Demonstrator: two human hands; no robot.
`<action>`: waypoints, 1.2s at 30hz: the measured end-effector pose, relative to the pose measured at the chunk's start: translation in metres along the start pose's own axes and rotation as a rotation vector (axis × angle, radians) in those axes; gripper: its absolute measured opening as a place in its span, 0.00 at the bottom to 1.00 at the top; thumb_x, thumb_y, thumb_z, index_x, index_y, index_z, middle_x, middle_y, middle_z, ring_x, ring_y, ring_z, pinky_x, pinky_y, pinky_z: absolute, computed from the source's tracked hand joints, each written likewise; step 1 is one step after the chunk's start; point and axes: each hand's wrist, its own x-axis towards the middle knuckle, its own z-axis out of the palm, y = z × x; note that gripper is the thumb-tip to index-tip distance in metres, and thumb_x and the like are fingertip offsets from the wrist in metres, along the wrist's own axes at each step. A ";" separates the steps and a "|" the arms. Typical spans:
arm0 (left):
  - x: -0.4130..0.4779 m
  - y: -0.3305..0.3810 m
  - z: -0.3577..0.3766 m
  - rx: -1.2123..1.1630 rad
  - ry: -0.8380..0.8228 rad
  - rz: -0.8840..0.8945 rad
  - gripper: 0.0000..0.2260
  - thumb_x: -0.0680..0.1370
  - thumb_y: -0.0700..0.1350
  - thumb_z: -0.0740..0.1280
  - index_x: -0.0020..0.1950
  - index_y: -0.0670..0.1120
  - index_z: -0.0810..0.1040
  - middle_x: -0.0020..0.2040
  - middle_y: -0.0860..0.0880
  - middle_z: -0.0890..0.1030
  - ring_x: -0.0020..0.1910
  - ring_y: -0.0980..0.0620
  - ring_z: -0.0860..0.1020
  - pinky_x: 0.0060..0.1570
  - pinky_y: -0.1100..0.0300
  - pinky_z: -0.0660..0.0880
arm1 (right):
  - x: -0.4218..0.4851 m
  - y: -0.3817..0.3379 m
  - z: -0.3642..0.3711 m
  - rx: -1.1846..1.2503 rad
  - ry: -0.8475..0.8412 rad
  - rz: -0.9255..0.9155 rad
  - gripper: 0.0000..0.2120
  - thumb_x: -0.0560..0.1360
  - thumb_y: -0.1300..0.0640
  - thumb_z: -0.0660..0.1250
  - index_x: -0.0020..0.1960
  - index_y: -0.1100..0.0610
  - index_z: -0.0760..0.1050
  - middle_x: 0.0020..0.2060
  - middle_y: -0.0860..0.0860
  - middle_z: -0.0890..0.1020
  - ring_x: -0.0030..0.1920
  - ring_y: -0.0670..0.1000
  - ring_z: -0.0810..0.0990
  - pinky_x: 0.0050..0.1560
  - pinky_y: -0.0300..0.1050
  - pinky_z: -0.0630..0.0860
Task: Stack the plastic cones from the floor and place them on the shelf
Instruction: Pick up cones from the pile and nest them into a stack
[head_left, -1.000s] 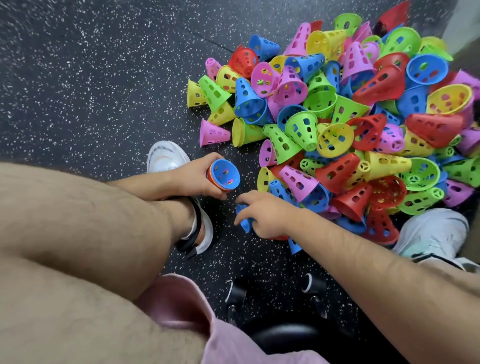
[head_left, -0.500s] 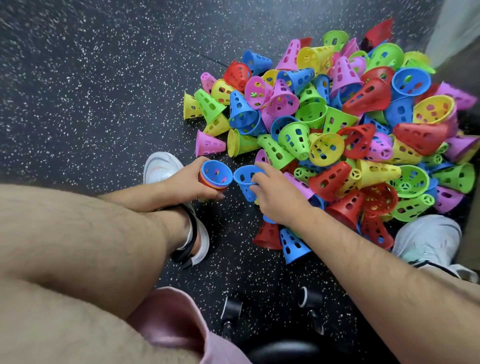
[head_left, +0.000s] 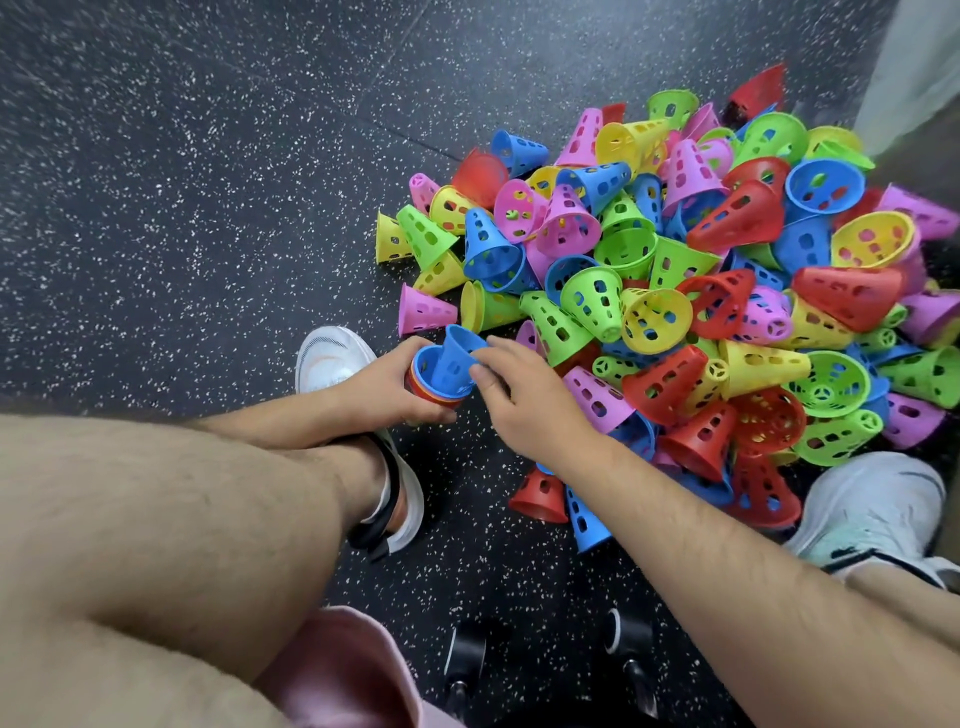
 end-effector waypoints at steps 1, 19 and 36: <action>0.000 -0.001 0.000 0.000 -0.006 0.002 0.31 0.69 0.35 0.82 0.66 0.44 0.70 0.52 0.43 0.80 0.45 0.49 0.77 0.47 0.45 0.79 | -0.002 -0.001 0.001 -0.007 -0.028 -0.020 0.11 0.82 0.58 0.64 0.60 0.61 0.79 0.61 0.60 0.79 0.66 0.58 0.74 0.67 0.46 0.67; 0.000 -0.001 0.009 0.170 -0.185 0.059 0.31 0.64 0.48 0.85 0.61 0.56 0.73 0.55 0.50 0.82 0.51 0.56 0.81 0.59 0.47 0.79 | -0.035 0.035 -0.008 -0.629 -0.055 -0.060 0.14 0.67 0.62 0.59 0.48 0.58 0.80 0.51 0.55 0.80 0.53 0.60 0.75 0.59 0.56 0.71; 0.000 0.000 0.009 0.130 -0.193 0.042 0.30 0.66 0.45 0.84 0.61 0.52 0.73 0.55 0.42 0.83 0.49 0.44 0.82 0.56 0.39 0.80 | -0.028 0.041 -0.010 -0.916 -0.079 -0.042 0.12 0.62 0.63 0.73 0.45 0.55 0.81 0.38 0.51 0.78 0.45 0.58 0.77 0.63 0.55 0.72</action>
